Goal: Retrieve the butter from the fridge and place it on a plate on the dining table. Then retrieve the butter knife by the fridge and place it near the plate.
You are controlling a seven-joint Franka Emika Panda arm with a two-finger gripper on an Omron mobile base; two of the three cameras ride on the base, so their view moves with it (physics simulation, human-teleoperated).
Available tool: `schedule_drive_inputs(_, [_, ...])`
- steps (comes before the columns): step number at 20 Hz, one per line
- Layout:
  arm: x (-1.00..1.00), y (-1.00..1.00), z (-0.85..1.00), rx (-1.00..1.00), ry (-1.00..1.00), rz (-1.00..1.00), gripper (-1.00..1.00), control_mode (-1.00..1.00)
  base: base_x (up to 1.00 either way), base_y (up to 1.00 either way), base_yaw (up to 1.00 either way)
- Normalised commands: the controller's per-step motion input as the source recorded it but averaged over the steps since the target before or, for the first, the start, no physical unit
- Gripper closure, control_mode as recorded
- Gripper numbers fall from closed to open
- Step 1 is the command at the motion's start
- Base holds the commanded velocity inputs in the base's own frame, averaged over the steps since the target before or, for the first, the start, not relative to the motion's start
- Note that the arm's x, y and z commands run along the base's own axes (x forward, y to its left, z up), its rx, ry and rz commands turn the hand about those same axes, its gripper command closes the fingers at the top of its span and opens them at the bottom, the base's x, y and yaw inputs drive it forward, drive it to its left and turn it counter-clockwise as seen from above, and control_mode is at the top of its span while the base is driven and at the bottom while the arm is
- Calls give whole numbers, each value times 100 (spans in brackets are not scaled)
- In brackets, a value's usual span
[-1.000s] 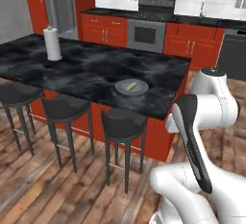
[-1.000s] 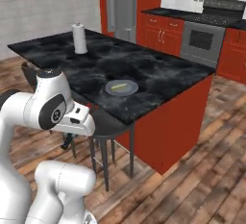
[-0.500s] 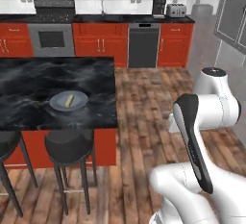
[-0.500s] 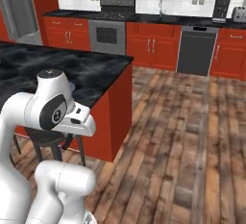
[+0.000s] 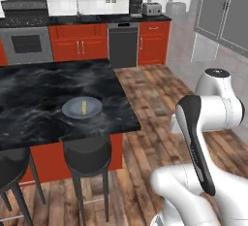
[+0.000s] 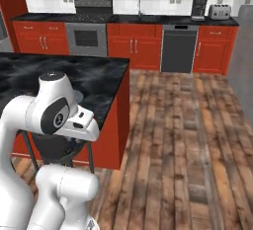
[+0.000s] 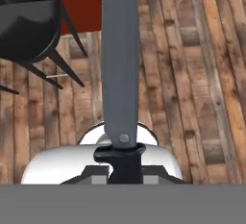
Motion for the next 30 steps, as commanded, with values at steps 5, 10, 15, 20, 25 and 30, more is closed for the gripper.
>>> schedule_drive_inputs(5, [0,0,0,0,0,0,100,100,30,53,-4])
schedule_drive_inputs(10, [0,0,0,0,0,0,100,100,57,38,0])
schedule_drive_inputs(15, [0,0,0,0,0,0,100,100,74,14,0])
schedule_drive_inputs(20, [0,0,0,0,0,0,100,100,59,8,0])
schedule_drive_inputs(25, [0,0,0,0,0,0,100,100,55,19,0])
schedule_drive_inputs(30, [0,0,0,0,0,0,100,100,43,26,0])
